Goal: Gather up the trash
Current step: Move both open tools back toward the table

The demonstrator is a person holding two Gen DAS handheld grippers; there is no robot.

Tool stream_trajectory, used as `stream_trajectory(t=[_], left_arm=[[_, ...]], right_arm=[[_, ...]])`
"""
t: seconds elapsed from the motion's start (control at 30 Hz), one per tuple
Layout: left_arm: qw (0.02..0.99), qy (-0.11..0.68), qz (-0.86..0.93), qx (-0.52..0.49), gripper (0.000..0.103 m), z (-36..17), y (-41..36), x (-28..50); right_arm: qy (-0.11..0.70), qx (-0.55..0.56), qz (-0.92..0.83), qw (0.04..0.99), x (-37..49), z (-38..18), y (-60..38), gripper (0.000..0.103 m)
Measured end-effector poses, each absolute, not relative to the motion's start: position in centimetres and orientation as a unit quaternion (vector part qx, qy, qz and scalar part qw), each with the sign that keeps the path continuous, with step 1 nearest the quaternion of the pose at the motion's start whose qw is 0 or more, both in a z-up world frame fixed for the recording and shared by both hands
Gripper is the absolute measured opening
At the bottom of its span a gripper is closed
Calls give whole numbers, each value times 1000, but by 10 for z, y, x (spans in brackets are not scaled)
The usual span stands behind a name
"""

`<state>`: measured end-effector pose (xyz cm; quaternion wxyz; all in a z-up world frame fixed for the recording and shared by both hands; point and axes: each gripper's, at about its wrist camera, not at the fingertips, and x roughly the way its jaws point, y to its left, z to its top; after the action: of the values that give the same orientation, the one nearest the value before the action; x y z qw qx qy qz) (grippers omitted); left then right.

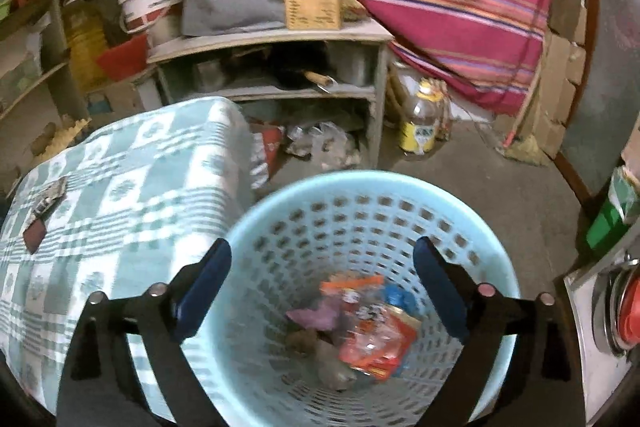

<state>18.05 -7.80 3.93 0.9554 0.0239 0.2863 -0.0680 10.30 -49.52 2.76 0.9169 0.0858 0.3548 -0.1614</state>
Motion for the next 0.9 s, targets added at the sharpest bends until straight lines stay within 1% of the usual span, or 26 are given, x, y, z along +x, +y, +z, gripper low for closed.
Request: stream_trajectory(t=[0.23, 0.5, 0.67, 0.83, 0.9], left_arm=[[952, 301, -51, 18, 98, 19, -35, 199], [945, 324, -44, 5, 98, -8, -2, 217], [939, 340, -50, 7, 98, -17, 7, 228], [929, 360, -76, 39, 98, -25, 6, 238], [920, 379, -90, 40, 98, -30, 5, 247]], right_arm=[[341, 65, -127, 929, 129, 39, -433, 94], [343, 43, -83, 935, 159, 33, -377, 94], [351, 38, -63, 933, 178, 24, -355, 94], [360, 42, -46, 931, 197, 12, -339, 94], [364, 38, -43, 929, 203, 7, -334, 94]])
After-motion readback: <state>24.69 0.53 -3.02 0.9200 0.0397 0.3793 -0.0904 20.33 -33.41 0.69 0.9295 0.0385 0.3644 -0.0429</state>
